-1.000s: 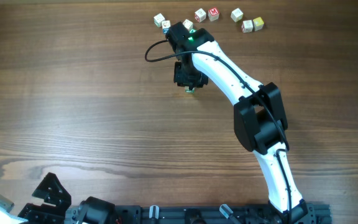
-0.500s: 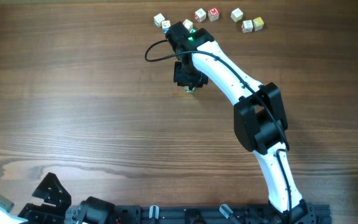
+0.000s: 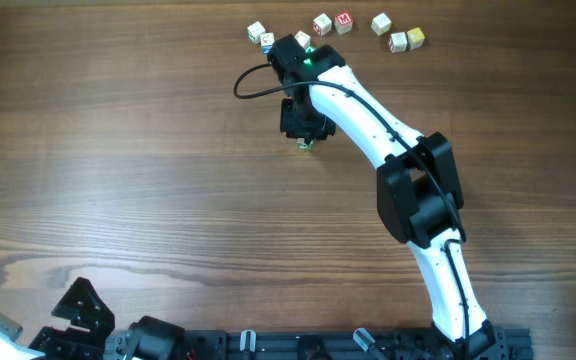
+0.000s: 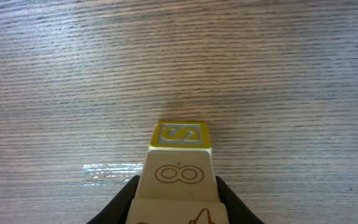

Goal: Form a tower

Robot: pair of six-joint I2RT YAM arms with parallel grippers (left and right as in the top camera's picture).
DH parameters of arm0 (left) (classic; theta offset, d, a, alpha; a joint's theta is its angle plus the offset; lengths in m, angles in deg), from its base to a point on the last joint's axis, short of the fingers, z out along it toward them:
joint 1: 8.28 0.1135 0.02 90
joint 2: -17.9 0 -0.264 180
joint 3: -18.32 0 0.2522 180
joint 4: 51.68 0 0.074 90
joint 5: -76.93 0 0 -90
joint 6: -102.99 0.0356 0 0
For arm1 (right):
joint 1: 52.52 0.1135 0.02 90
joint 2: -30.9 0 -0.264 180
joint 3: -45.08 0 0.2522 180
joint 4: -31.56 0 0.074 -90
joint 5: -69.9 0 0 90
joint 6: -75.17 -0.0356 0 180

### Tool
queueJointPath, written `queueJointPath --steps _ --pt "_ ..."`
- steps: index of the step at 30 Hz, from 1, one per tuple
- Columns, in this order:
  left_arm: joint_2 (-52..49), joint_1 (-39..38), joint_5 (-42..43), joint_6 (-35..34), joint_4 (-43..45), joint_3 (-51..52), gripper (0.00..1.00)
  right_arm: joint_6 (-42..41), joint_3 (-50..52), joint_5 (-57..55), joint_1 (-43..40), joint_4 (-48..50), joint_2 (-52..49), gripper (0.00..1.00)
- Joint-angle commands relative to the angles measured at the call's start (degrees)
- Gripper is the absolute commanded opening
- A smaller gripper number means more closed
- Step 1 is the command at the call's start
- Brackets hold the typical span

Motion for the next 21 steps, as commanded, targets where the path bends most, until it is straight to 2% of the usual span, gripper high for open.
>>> queueJointPath --steps 1,21 --pt "0.28 0.35 -0.76 -0.48 0.11 0.15 1.00 -1.09 -1.25 -1.20 -0.72 -0.31 0.31 0.24" --pt "0.28 0.37 -0.76 -0.50 0.11 0.15 1.00 -0.85 -1.25 0.70 -0.72 -0.20 0.33 0.19"
